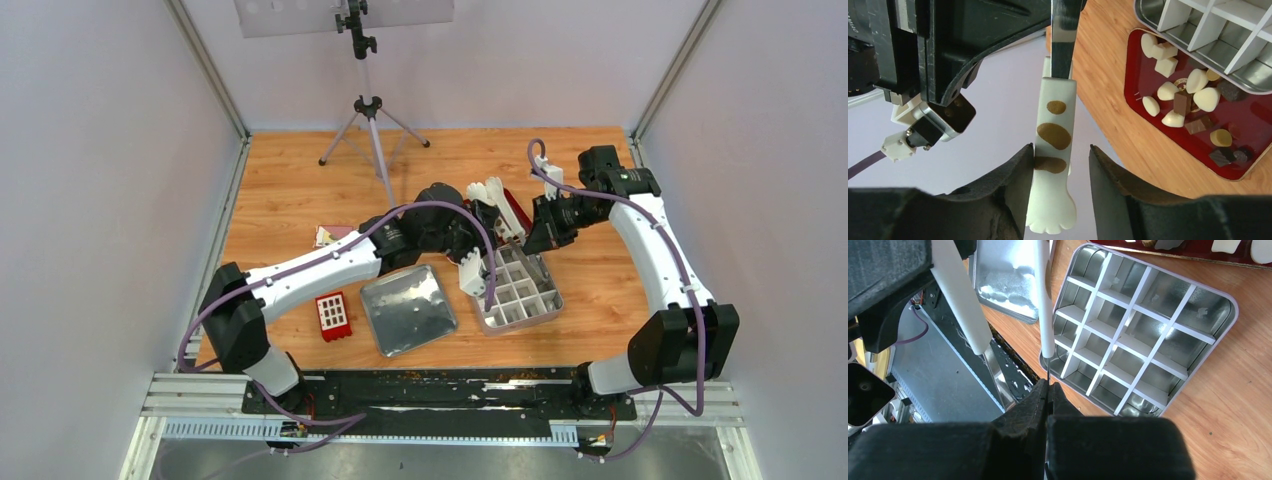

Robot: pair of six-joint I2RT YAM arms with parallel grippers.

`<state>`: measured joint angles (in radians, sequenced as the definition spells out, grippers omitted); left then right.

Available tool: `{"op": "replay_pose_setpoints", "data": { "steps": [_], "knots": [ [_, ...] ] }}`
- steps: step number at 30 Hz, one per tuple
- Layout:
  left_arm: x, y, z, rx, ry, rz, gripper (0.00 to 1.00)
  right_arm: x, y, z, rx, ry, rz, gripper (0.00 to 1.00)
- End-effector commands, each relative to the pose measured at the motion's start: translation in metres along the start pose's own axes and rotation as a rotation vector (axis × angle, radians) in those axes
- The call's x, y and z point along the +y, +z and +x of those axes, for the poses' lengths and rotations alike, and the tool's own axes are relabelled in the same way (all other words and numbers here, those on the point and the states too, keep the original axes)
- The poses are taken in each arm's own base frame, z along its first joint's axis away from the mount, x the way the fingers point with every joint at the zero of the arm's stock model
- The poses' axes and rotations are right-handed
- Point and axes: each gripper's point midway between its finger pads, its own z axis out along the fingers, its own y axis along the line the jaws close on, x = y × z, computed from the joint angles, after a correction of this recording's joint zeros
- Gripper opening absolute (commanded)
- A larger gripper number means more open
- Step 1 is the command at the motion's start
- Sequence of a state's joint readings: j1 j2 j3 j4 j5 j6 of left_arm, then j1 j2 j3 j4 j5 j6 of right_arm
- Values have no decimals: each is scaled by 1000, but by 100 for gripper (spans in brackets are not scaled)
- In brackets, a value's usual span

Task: Pack the chocolate
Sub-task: Pick up the clamp from the center of the board, then adjust the clamp.

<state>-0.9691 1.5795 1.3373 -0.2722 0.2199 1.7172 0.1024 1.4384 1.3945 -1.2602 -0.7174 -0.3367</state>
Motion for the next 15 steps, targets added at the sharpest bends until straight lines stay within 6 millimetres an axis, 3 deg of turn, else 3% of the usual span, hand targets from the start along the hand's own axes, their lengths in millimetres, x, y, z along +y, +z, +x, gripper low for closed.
{"op": "replay_pose_setpoints", "data": {
  "steps": [1, 9, 11, 15],
  "knots": [
    [13, 0, 6, 40, 42, -24, 49, 17, -8, -10, -56, -40, -44, 0],
    [17, 0, 14, 82, -74, -70, 37, 19, -13, -9, -67, -59, -29, 3],
    [14, -2, 16, 94, -148, -78, 35, 20, -17, -12, -75, -73, -16, 11],
    [8, -10, 13, 92, -291, -107, 31, 25, -31, -27, -124, -121, 13, 41]
  ]
}}
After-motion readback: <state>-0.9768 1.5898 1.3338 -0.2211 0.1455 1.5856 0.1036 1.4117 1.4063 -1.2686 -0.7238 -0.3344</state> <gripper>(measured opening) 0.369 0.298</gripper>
